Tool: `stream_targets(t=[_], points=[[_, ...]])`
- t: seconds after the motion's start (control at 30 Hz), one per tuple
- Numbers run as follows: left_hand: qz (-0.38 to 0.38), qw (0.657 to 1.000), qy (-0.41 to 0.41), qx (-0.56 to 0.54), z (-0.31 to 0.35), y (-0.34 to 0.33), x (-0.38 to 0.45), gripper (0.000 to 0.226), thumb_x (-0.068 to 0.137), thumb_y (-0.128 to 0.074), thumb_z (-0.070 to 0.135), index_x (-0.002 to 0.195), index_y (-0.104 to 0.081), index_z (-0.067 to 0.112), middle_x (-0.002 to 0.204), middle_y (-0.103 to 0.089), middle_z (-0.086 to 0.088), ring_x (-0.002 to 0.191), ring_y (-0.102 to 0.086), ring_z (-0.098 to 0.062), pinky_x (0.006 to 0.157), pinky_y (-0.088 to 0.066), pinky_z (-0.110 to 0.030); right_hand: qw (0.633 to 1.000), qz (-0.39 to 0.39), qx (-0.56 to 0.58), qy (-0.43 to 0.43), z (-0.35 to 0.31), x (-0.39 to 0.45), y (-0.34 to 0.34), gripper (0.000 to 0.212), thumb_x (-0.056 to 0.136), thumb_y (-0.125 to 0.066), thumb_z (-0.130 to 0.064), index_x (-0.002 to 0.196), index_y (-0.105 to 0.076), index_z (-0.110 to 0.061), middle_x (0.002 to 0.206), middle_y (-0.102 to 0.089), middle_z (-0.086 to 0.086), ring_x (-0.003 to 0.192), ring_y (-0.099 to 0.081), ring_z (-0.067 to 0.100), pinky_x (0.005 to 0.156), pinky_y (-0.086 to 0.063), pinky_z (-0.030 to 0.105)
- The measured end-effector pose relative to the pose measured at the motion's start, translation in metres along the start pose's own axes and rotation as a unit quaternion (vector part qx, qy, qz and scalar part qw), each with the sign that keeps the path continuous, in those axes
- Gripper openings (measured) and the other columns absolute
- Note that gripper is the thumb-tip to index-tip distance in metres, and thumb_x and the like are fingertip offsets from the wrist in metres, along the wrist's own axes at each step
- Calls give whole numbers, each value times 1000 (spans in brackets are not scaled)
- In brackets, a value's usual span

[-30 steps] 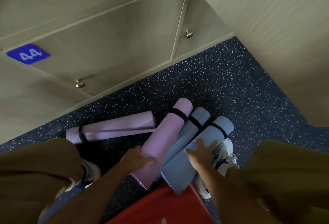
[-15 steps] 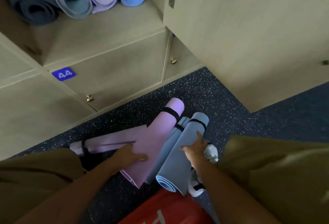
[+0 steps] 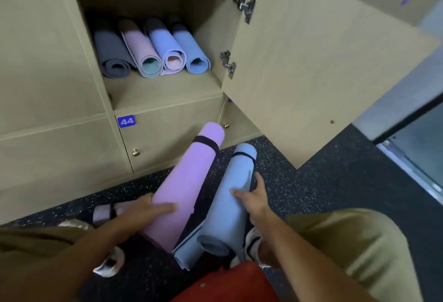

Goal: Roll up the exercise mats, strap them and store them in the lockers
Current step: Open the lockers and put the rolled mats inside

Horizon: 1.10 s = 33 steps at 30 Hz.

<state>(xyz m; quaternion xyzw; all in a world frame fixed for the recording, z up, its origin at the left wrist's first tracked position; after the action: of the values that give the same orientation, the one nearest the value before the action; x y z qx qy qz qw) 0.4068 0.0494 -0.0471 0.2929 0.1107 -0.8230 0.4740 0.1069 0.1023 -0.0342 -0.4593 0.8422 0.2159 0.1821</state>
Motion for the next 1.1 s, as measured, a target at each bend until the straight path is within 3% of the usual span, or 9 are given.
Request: stream_targets(t=[0.17, 0.23, 0.37, 0.43, 0.57, 0.63, 0.7, 0.83, 1.1], points=[[-12, 996, -58, -66, 23, 4, -24, 78, 51, -90, 55, 116, -74, 15, 105, -79, -8, 97, -76, -29, 96, -57, -47, 991, -76, 85, 71, -47, -28, -1, 101, 80, -82, 3, 158, -25, -27, 124, -54, -5, 89, -60, 5, 63, -55, 22], [-21, 991, -86, -97, 33, 3, -32, 75, 55, -90, 50, 117, -74, 9, 108, -78, -14, 97, -76, -33, 89, -60, -44, 988, -88, 93, 85, -64, -36, -5, 98, 79, -82, 4, 156, -30, -26, 135, -50, -2, 94, -62, 7, 69, -56, 23], [7, 979, -118, -169, 52, -1, -47, 46, 78, -89, 31, 113, -74, 5, 102, -79, -12, 95, -76, -30, 68, -59, -27, 981, -111, 124, 98, -91, -46, -15, 104, 72, -90, -4, 155, -32, -23, 147, -50, 5, 117, -66, 22, 101, -53, 48], [26, 971, -137, -193, 62, 1, -54, 38, 84, -82, 30, 113, -73, 9, 103, -80, -3, 100, -75, -23, 70, -58, -23, 978, -125, 133, 104, -104, -49, -19, 103, 75, -87, -1, 158, -29, -22, 141, -57, 7, 114, -69, 26, 100, -54, 49], [24, 960, -172, -220, 77, 11, -60, 70, 59, -88, 59, 117, -68, 25, 109, -76, 19, 99, -71, 4, 94, -50, -30, 972, -161, 129, 109, -133, -52, -34, 79, 81, -83, -9, 144, -38, -25, 110, -76, 6, 104, -74, 28, 96, -57, 49], [-4, 950, -165, -265, 82, 17, -56, 73, 58, -90, 54, 123, -66, 30, 116, -75, 18, 107, -70, -1, 99, -52, -41, 974, -173, 113, 96, -147, -49, -43, 80, 78, -88, -23, 144, -43, -14, 117, -75, 9, 110, -72, 30, 101, -53, 53], [-25, 942, -144, -302, 86, 24, -50, 76, 59, -89, 52, 129, -64, 34, 128, -71, 13, 122, -65, -14, 90, -58, -52, 970, -207, 84, 95, -166, -44, -52, 75, 79, -87, -33, 143, -53, -12, 126, -72, 11, 116, -69, 32, 105, -50, 54], [-58, 926, -129, -350, 104, 39, -37, 50, 85, -77, 32, 133, -62, 34, 132, -69, 6, 124, -64, -25, 86, -57, -63, 962, -248, 38, 104, -207, -29, -74, 51, 90, -73, -41, 130, -65, -11, 126, -71, 12, 115, -69, 30, 104, -52, 50], [56, 916, -171, -359, 142, 68, 15, 46, 88, -76, 34, 130, -58, 41, 127, -70, 6, 107, -74, -25, 80, -62, -53, 926, -325, -121, 147, -277, 17, -124, 67, 82, -81, -37, 139, -47, -49, 138, -63, -6, 117, -68, 17, 92, -58, 38]])
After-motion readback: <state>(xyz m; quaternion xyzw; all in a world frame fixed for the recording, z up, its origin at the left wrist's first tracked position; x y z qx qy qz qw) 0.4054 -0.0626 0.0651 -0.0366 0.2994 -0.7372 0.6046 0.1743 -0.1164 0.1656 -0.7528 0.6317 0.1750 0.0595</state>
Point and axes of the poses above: each hand's wrist, its own x-axis towards the middle knuckle, its own y-axis out of the back of the hand, z = x × y, the point moved 1 cm from there along x, towards the middle knuckle
